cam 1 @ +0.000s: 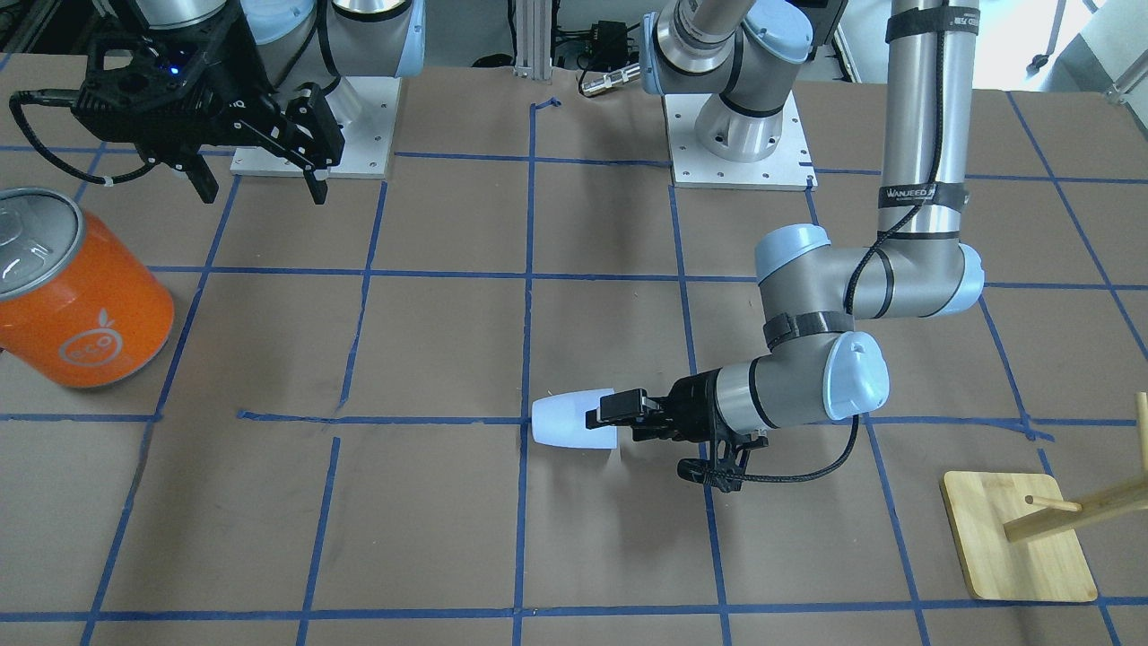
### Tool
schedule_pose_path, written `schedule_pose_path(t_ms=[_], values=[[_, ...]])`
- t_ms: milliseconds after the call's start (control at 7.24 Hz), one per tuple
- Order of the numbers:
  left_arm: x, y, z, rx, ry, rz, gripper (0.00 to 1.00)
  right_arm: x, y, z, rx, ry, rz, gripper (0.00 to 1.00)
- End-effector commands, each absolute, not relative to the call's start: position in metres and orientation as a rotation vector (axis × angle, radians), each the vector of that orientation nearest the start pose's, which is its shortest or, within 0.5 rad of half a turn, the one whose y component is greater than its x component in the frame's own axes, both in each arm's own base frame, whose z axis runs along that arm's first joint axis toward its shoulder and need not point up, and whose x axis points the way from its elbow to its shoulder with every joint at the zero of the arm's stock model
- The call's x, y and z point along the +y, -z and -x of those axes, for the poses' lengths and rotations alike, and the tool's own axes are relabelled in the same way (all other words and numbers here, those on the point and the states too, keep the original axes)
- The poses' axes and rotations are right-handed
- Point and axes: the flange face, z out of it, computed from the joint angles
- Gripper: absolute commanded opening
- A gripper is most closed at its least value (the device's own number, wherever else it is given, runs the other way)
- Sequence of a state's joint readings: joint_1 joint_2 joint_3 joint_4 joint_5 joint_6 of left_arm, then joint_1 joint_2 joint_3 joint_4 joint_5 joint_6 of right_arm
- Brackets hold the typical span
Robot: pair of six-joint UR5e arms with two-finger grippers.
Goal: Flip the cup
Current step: 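Withdraw the right gripper while reaching the left gripper to the cup's open end, then grasp the rim of the lying white cup with the left gripper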
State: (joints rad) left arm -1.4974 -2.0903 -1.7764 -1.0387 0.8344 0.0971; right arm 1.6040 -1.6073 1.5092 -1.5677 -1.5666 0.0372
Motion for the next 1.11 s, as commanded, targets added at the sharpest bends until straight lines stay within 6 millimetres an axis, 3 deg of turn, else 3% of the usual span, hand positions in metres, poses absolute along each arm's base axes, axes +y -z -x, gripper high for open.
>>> schedule_pose_path(t_ms=[0,138,276,414,553,967], values=[[-0.601,-0.183,0.163,-2.362,0.157,-0.116,0.91,-0.480,-0.536,-0.146,3.131,0.144,-0.021,1.00],[-0.599,-0.185,0.169,-2.357,0.160,-0.107,0.80,-0.479,-0.534,-0.146,3.132,0.127,-0.019,1.00],[-0.597,-0.185,0.175,-2.349,0.168,-0.102,0.60,-0.479,-0.532,-0.146,3.132,0.122,-0.024,1.00],[-0.595,-0.185,0.178,-2.349,0.186,-0.134,0.26,-0.479,-0.529,-0.145,3.131,0.113,-0.031,1.00],[-0.595,-0.194,0.180,-2.350,0.185,-0.159,0.00,-0.480,-0.528,-0.145,3.131,0.110,-0.026,1.00],[-0.602,-0.230,0.182,-2.347,0.122,-0.316,0.00,-0.480,-0.521,-0.144,3.130,0.098,-0.026,1.00]])
